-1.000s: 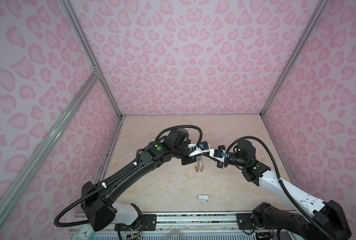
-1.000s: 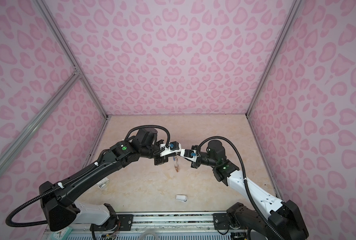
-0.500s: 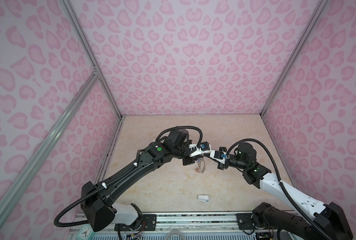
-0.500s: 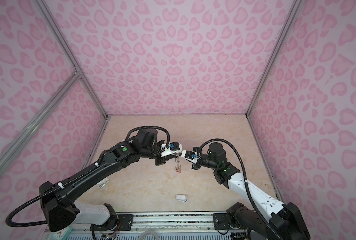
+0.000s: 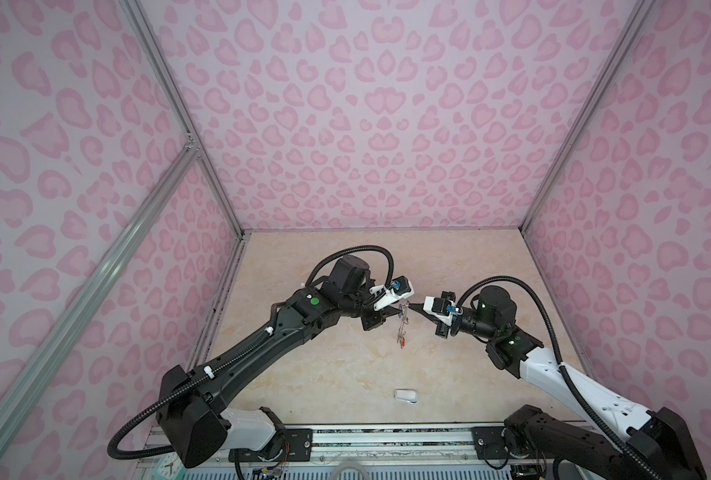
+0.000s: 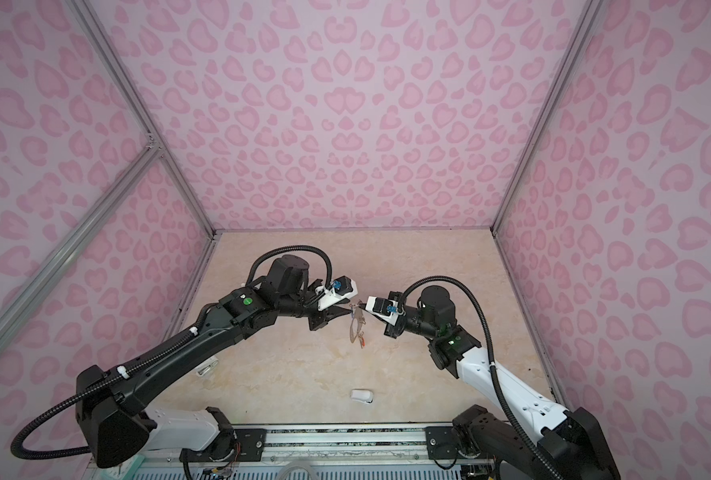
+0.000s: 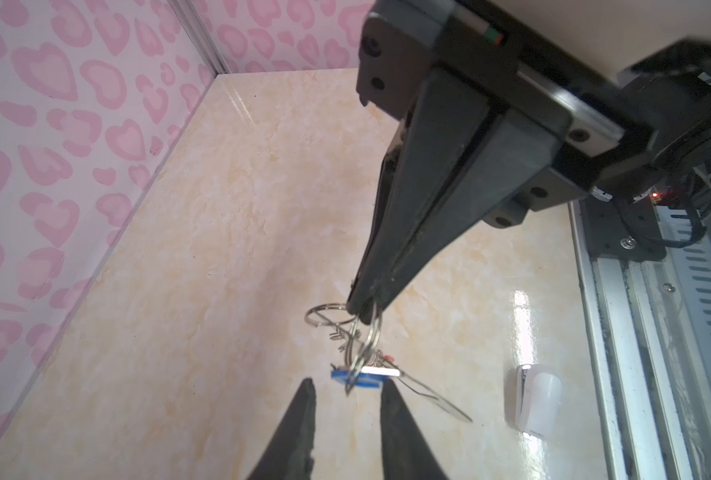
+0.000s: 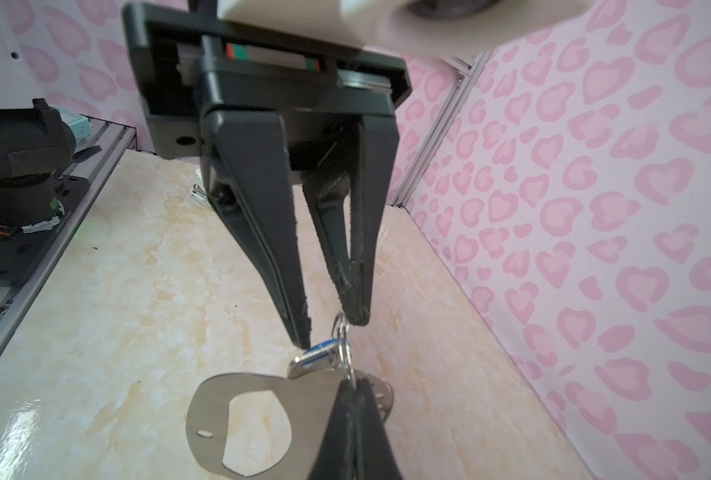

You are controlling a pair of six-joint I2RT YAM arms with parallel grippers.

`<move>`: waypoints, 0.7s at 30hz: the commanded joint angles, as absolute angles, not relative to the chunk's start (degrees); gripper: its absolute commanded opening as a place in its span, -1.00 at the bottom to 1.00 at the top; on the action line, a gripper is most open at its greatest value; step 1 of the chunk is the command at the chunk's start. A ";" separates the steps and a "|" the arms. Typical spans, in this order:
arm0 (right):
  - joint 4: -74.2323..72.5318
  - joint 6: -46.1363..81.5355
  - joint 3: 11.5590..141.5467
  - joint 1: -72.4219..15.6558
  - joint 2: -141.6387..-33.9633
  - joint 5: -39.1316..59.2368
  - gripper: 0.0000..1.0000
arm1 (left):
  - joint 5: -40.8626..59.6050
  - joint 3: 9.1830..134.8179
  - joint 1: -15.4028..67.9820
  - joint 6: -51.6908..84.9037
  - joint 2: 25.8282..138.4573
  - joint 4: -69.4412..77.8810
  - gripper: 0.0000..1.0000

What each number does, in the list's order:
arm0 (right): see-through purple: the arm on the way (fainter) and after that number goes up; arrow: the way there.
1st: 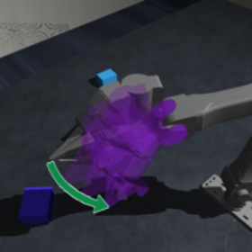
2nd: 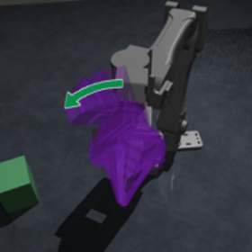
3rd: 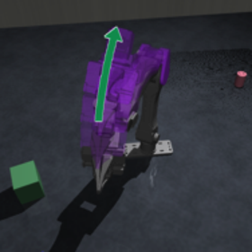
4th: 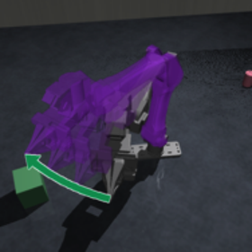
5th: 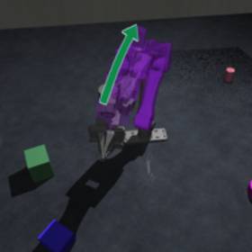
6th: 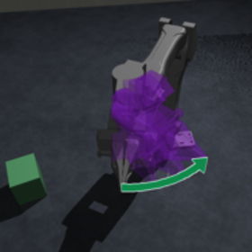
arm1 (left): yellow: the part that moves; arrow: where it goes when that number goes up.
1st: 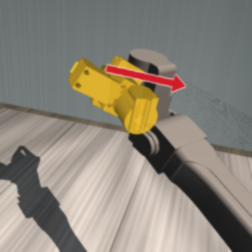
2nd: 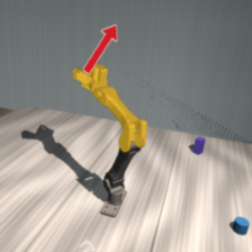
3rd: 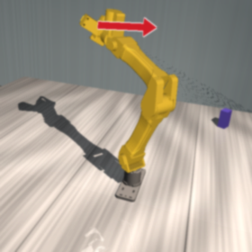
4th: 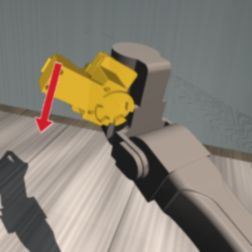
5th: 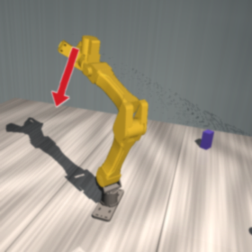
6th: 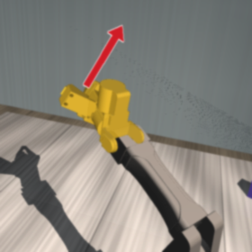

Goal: Put the keys on the keyring

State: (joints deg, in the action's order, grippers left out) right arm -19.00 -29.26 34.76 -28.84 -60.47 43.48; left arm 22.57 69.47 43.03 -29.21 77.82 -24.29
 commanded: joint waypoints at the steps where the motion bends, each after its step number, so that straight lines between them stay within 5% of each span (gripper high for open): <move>1: -20.14 -28.48 35.12 -28.89 -60.62 42.92 -1.00 | 23.03 68.21 42.97 -25.61 76.99 -20.84 -0.29; 21: -19.11 -27.77 36.40 -28.58 -62.23 41.75 -1.00 | 18.68 64.76 44.98 -17.07 79.28 -13.46 -0.15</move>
State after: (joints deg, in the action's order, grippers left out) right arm -18.00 -28.01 35.99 -28.71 -62.04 42.02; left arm 18.70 64.97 44.97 -18.41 78.67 -15.68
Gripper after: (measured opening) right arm 0.049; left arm 0.422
